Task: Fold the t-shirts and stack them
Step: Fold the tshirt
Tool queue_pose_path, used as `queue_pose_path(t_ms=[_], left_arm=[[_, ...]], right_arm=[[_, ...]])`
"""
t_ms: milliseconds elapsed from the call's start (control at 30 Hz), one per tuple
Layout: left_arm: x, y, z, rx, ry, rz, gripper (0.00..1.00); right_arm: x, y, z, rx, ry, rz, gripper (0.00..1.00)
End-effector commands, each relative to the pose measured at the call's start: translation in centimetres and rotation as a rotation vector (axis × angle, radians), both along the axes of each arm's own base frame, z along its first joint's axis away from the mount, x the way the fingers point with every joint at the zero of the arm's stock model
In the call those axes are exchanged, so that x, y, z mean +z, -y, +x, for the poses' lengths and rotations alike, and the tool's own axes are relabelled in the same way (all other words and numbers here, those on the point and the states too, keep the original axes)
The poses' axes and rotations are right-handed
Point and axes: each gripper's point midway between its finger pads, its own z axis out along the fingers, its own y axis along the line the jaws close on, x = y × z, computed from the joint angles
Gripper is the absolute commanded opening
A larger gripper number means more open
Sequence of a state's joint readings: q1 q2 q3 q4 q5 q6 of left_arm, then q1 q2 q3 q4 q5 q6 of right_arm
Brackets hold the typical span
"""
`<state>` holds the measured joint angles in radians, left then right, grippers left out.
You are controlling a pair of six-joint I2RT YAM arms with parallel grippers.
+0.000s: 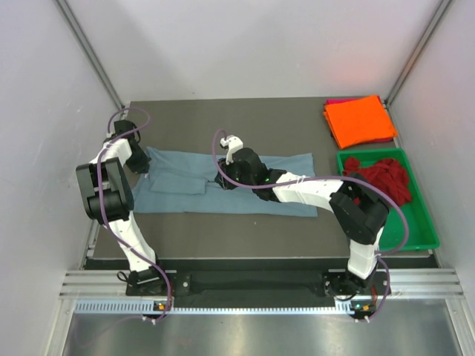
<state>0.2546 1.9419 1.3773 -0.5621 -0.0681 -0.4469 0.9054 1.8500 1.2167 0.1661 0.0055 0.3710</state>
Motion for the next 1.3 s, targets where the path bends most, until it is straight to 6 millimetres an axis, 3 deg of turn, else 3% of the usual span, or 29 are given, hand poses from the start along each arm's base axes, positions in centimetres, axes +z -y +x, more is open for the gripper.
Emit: queue_pose_path(t_ms=[0, 100, 167, 533, 900, 1267], left_arm=[[2.3, -0.1, 0.3, 0.011, 0.055, 0.001, 0.00], [2.4, 0.3, 0.6, -0.002, 0.087, -0.013, 0.22], [2.6, 0.6, 0.7, -0.007, 0.107, -0.027, 0.25], [2.1, 0.8, -0.1, 0.003, 0.094, -0.031, 0.29], [3.4, 0.8, -0.2, -0.006, 0.128, -0.017, 0.31], [1.2, 1.0, -1.5, 0.001, 0.062, -0.035, 0.30]], right_arm=[[3.6, -0.2, 0.5, -0.009, 0.054, 0.088, 0.27], [3.6, -0.1, 0.4, -0.009, 0.055, 0.087, 0.27], [3.4, 0.1, 0.3, -0.008, 0.053, 0.082, 0.27], [3.5, -0.1, 0.5, -0.010, 0.055, 0.087, 0.28], [3.6, -0.3, -0.1, 0.017, 0.043, 0.094, 0.28], [3.8, 0.0, -0.5, 0.021, 0.042, 0.102, 0.29]])
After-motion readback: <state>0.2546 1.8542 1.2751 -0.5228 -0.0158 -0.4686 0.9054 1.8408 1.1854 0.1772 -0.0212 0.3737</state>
